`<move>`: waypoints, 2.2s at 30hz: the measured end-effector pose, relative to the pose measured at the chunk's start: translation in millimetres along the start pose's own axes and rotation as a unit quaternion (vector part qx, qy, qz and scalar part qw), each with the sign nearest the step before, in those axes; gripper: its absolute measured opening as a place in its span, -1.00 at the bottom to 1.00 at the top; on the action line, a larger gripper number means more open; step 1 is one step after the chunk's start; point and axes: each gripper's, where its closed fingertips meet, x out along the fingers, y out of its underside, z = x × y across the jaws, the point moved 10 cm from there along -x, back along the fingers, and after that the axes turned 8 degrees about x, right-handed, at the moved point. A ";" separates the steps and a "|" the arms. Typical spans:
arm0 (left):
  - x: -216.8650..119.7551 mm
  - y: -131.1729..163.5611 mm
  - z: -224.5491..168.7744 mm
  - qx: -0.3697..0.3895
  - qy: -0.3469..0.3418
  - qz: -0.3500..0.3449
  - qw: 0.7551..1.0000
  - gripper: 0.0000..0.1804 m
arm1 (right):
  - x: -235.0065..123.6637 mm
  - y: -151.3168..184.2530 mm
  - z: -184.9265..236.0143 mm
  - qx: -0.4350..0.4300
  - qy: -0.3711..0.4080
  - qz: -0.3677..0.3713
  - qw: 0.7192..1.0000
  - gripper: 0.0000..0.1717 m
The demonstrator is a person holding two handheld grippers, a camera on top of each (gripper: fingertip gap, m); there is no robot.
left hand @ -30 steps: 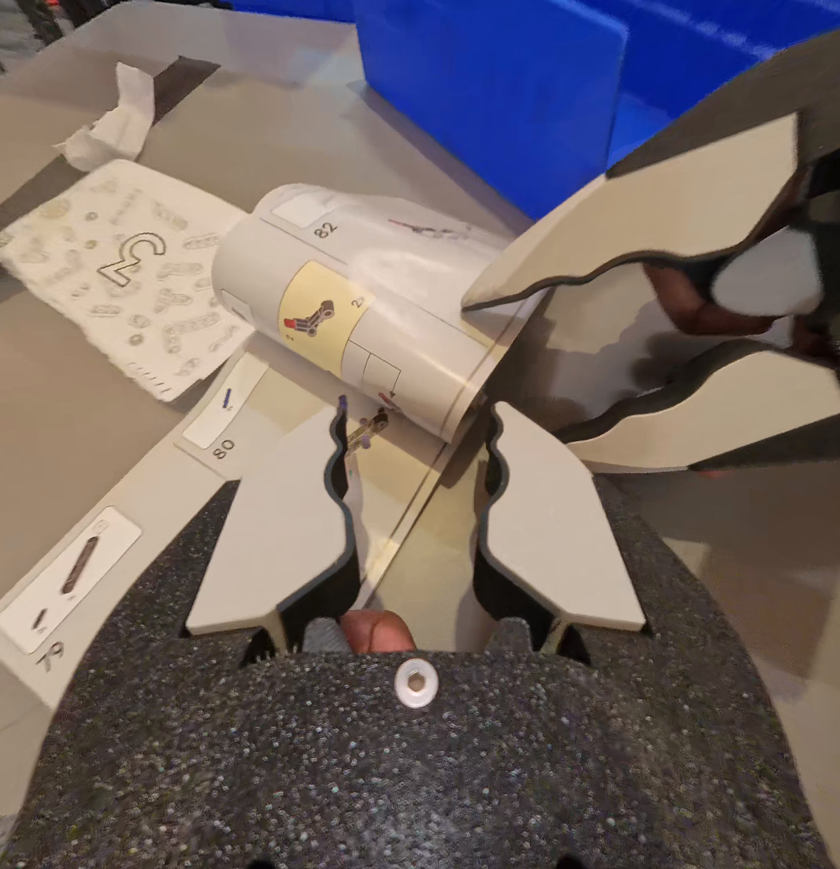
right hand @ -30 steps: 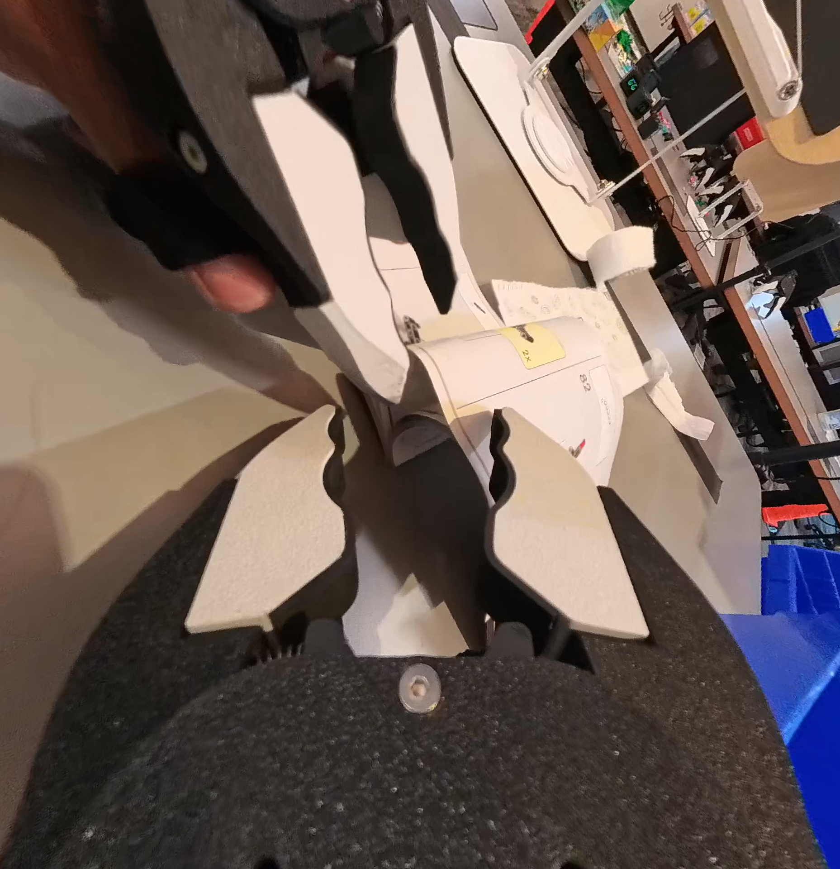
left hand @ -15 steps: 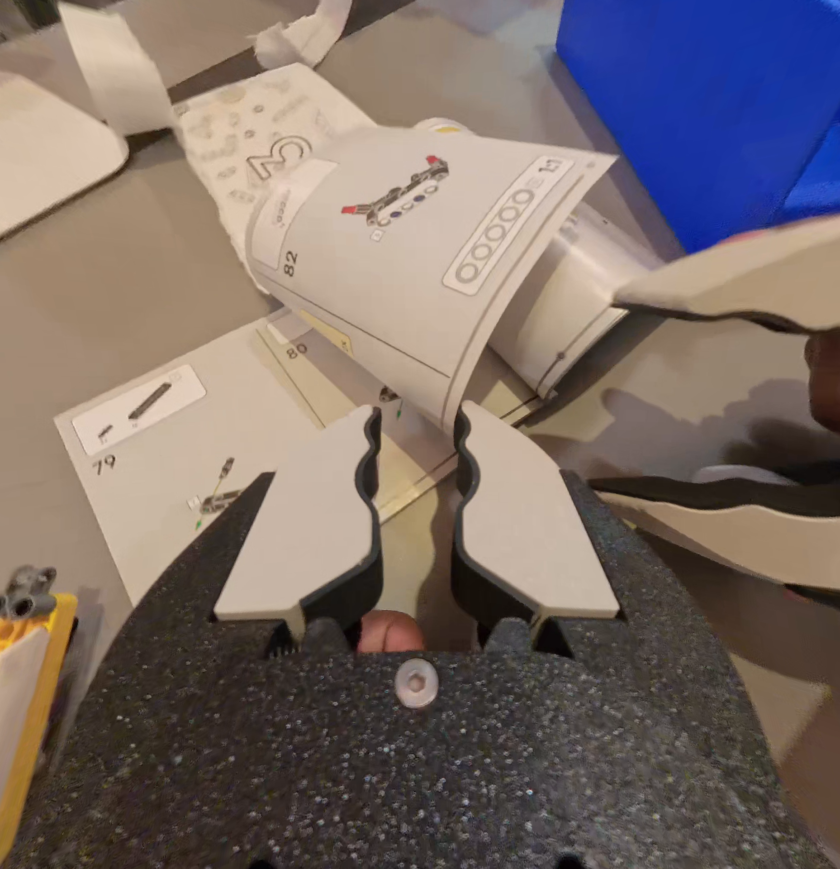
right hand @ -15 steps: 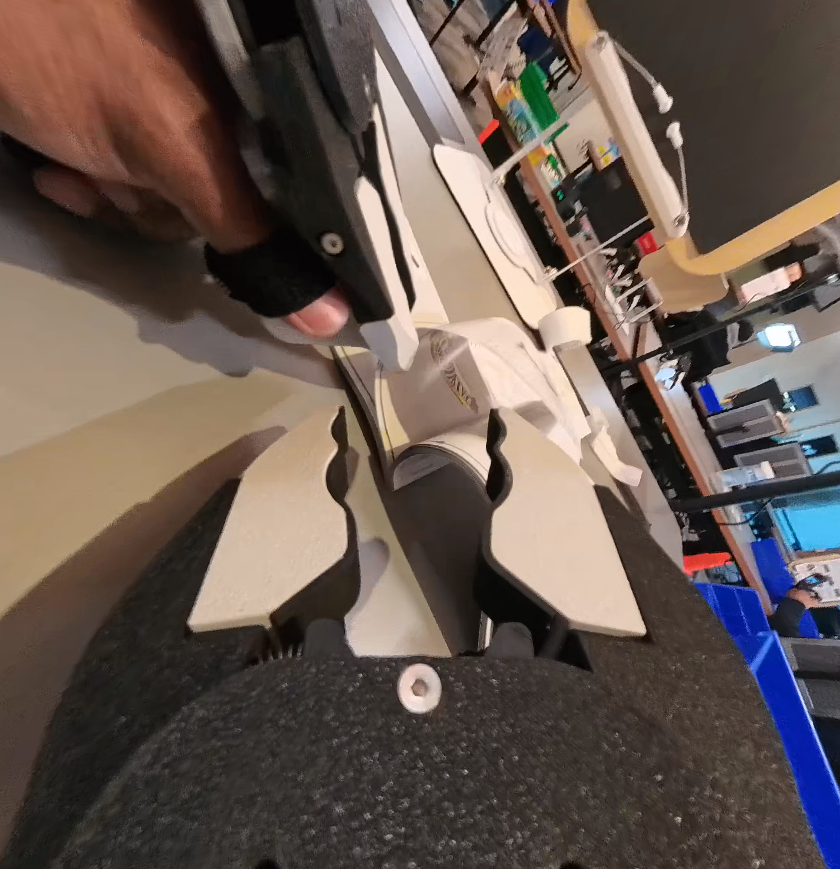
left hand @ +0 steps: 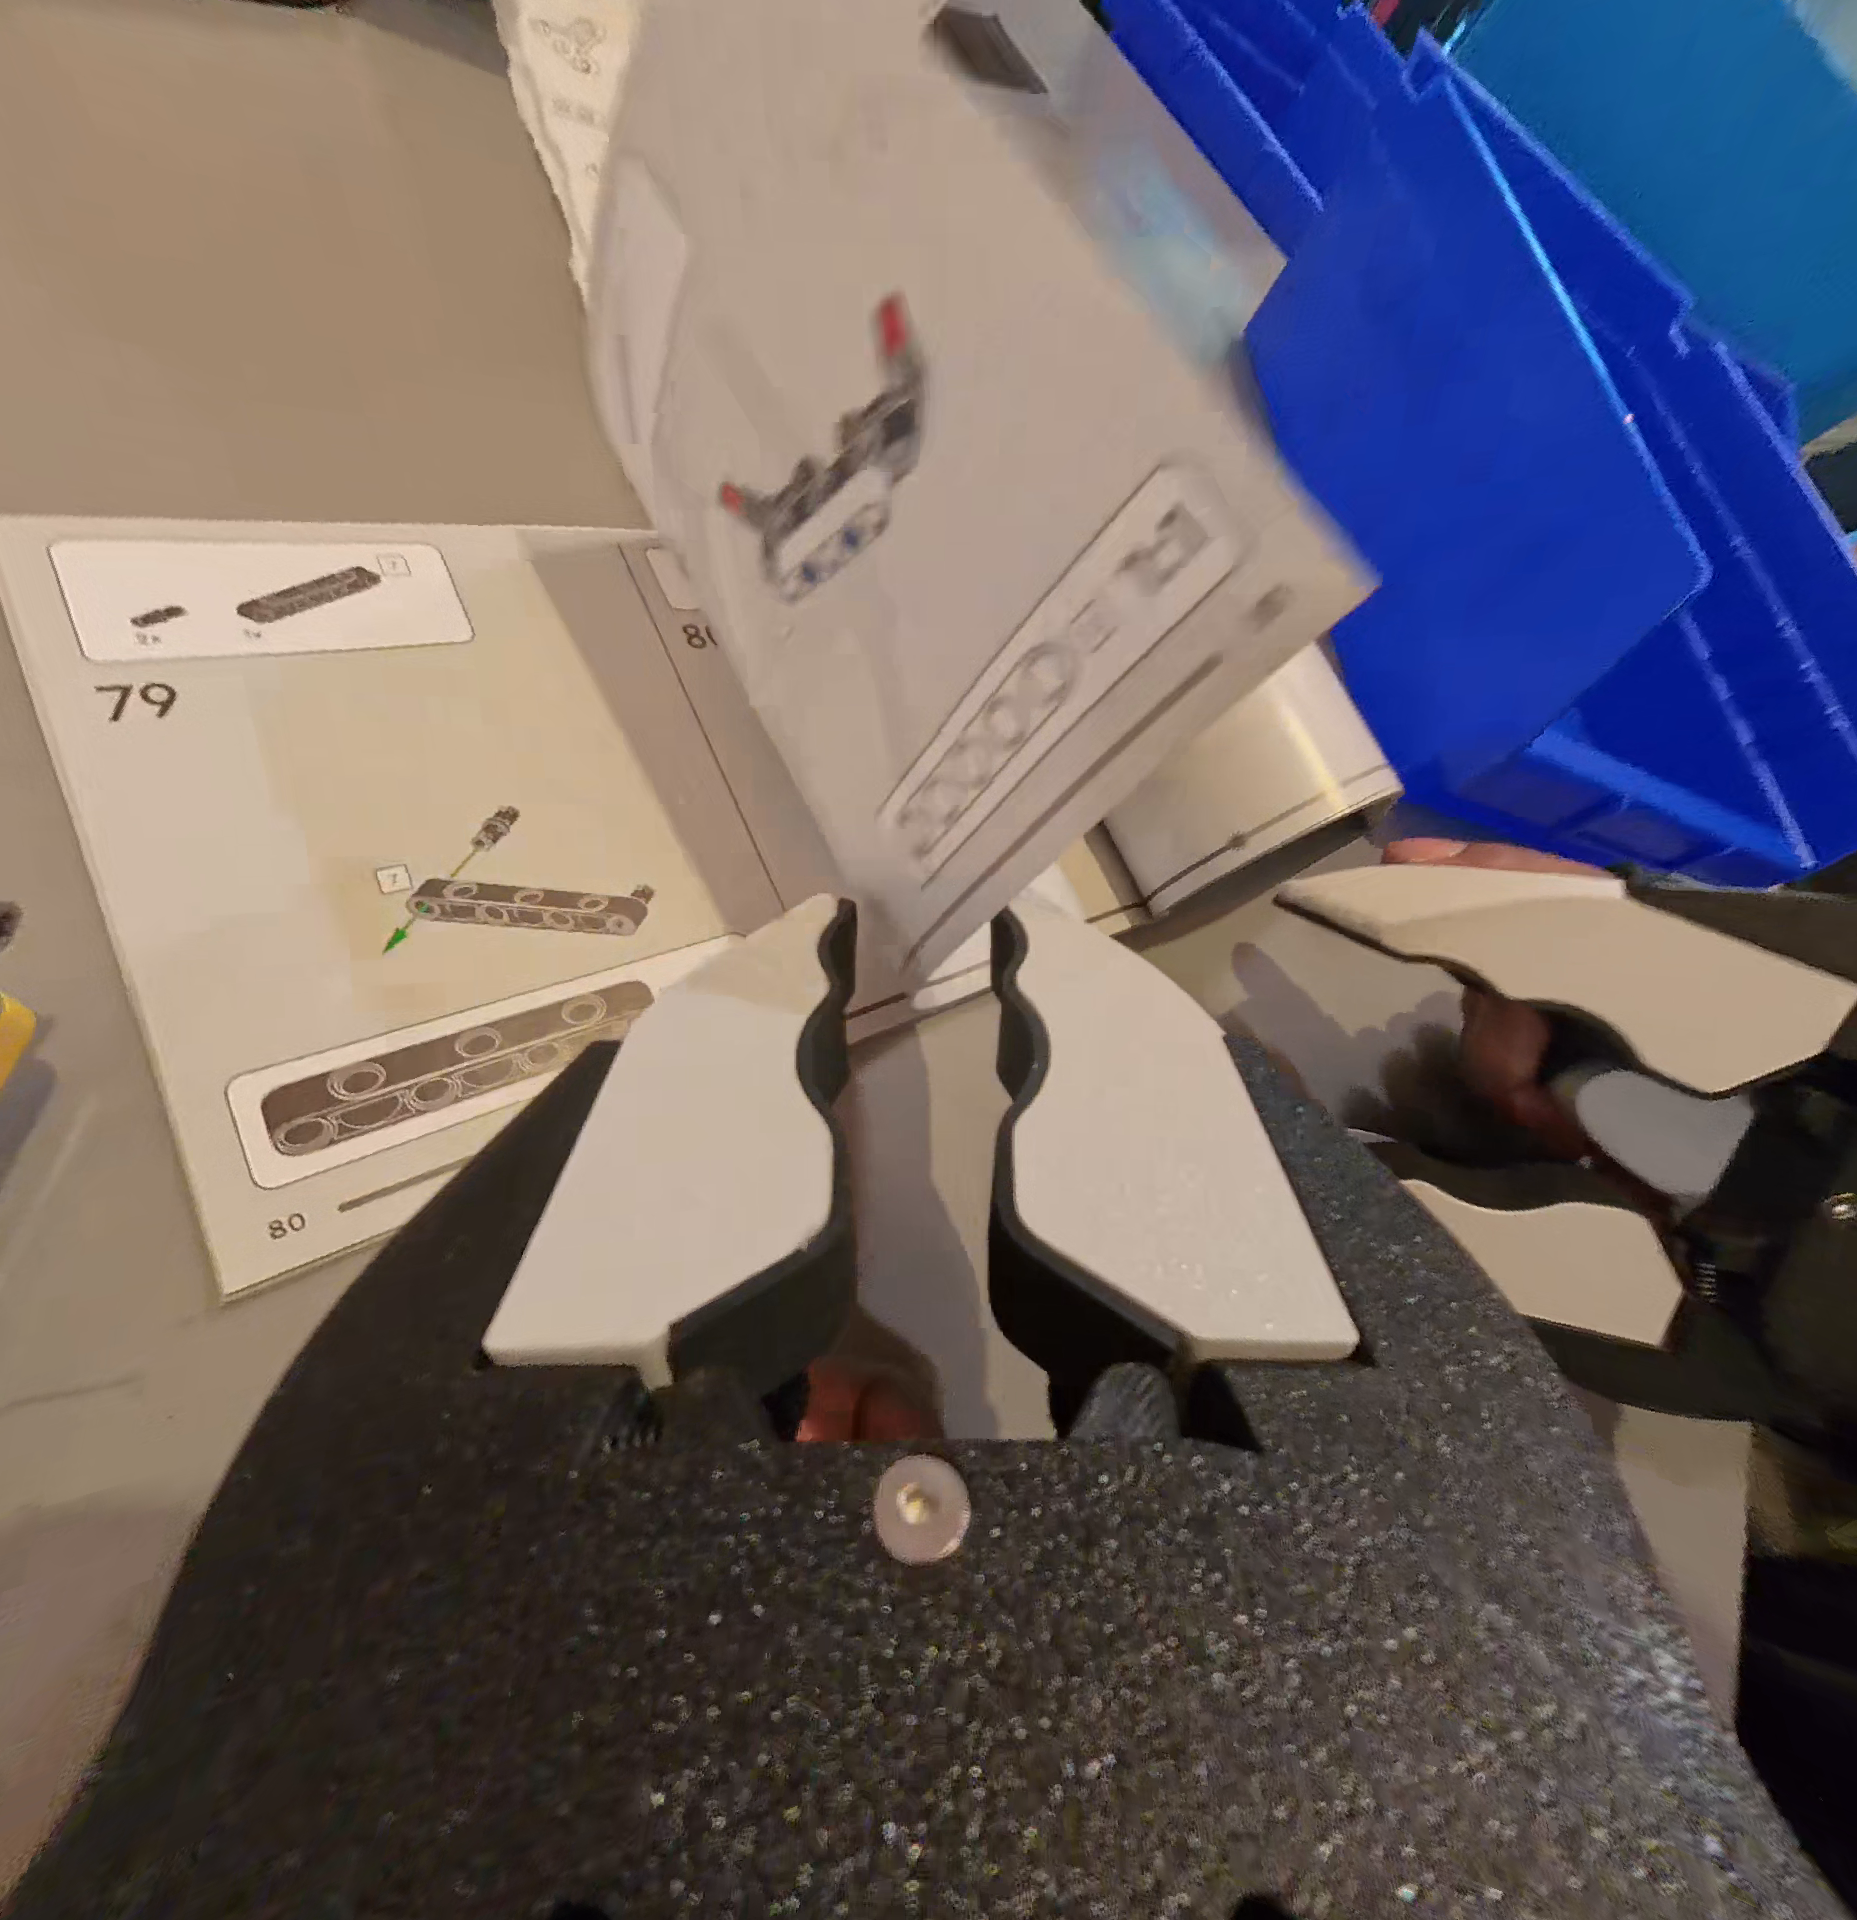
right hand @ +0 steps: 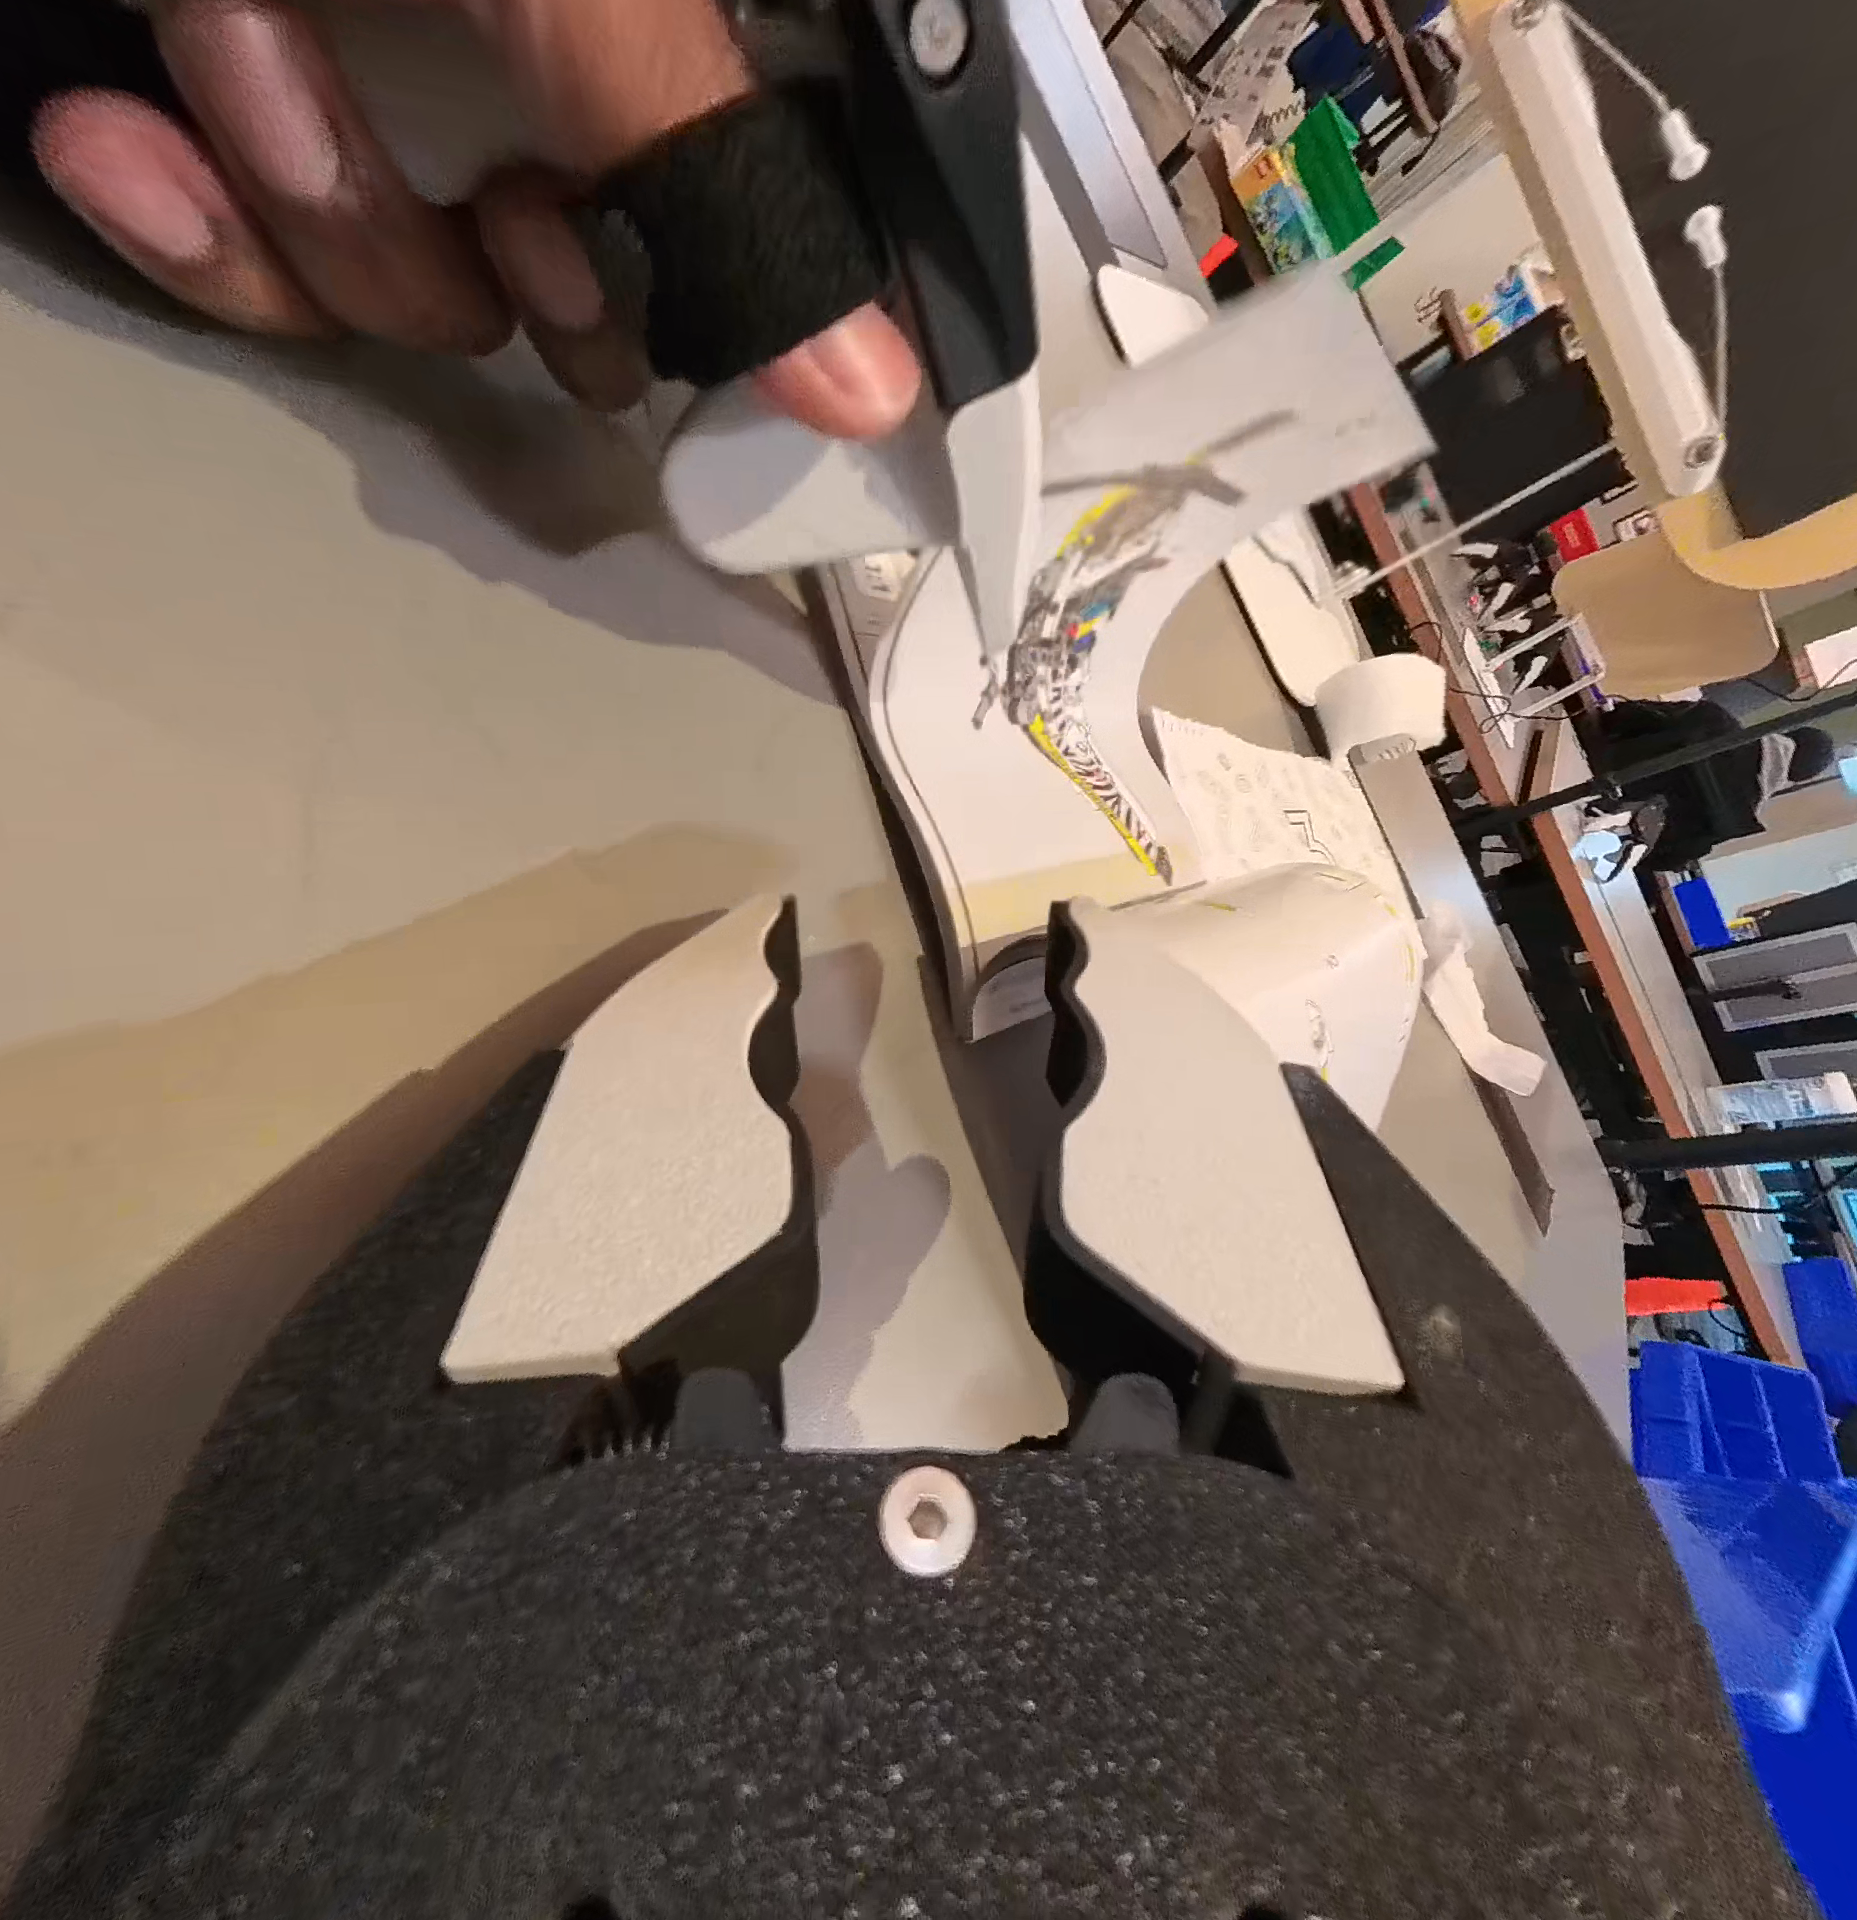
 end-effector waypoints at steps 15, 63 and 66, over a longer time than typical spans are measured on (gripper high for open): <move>-3.8 -0.3 8.2 -0.044 -0.002 -0.024 0.999 -0.73 | -0.2 -0.4 2.0 -0.004 -0.009 -0.002 1.000 -0.52; 7.0 -46.9 -48.0 0.038 0.105 -0.072 0.991 -0.98 | -11.6 -5.8 12.1 -0.034 -0.021 -0.028 0.999 -0.51; 24.6 -56.6 -70.5 0.092 0.130 -0.031 0.987 -0.98 | -15.9 -6.4 15.8 -0.043 -0.026 -0.037 0.998 -0.51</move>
